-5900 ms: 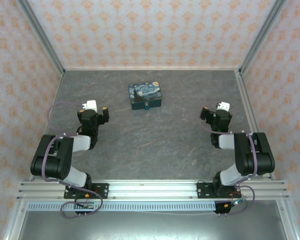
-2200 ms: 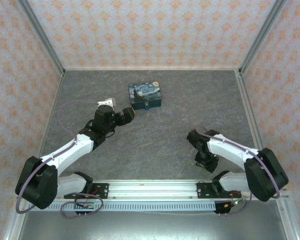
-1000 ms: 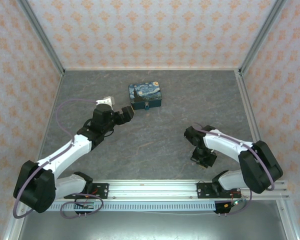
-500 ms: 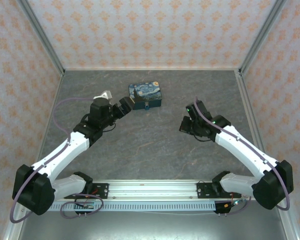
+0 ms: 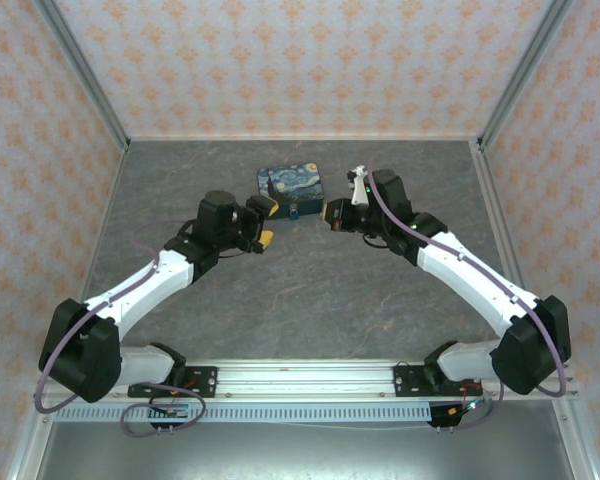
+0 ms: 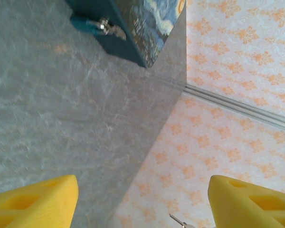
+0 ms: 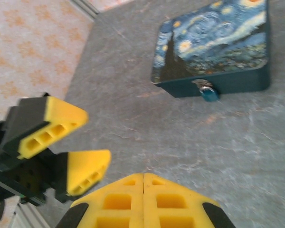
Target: Unlock a padlock with a key
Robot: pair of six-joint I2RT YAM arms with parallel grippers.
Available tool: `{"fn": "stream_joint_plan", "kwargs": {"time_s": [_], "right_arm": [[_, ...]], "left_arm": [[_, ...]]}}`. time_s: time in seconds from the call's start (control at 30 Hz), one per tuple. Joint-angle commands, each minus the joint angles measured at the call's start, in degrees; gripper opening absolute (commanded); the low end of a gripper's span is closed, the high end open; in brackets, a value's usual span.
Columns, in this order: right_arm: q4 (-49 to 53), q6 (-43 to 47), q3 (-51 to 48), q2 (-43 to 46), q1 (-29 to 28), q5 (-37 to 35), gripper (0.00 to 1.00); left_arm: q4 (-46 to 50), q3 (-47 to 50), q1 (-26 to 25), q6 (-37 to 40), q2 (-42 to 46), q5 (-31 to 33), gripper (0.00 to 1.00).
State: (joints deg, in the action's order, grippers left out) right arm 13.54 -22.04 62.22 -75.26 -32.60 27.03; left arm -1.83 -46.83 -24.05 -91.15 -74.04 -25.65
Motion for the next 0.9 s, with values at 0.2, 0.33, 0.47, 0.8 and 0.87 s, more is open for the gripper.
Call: {"fn": "stream_joint_plan", "kwargs": {"time_s": [0.2,0.33,0.47,0.8,0.87], "right_arm": [[-12.3,-3.9,-2.6,-2.6,-3.6,2.1,0.0],[-13.9,-5.3,-3.9,-2.4,-3.8,1.8,0.0],[-12.0,-6.2,-3.4,-1.3,-3.8,-0.6,0.0],[-2.3,-10.3,3.0,-0.5,-1.6,-2.6,0.0],[-1.8,-12.8,4.0,-0.4,0.3,-0.2,0.0]], "left_arm": [[-9.9,-0.6,-4.0,-15.4,-3.5,-1.6,0.62],[-13.3,-1.2,-4.3,-13.3,-5.0,-2.0,0.58],[-8.8,-4.7,-4.2,-0.4,-5.1,-1.0,0.58],[-7.0,-7.1,-4.3,29.7,1.5,4.5,0.59],[-8.6,-6.2,-4.3,37.3,4.4,5.5,0.61]]}}
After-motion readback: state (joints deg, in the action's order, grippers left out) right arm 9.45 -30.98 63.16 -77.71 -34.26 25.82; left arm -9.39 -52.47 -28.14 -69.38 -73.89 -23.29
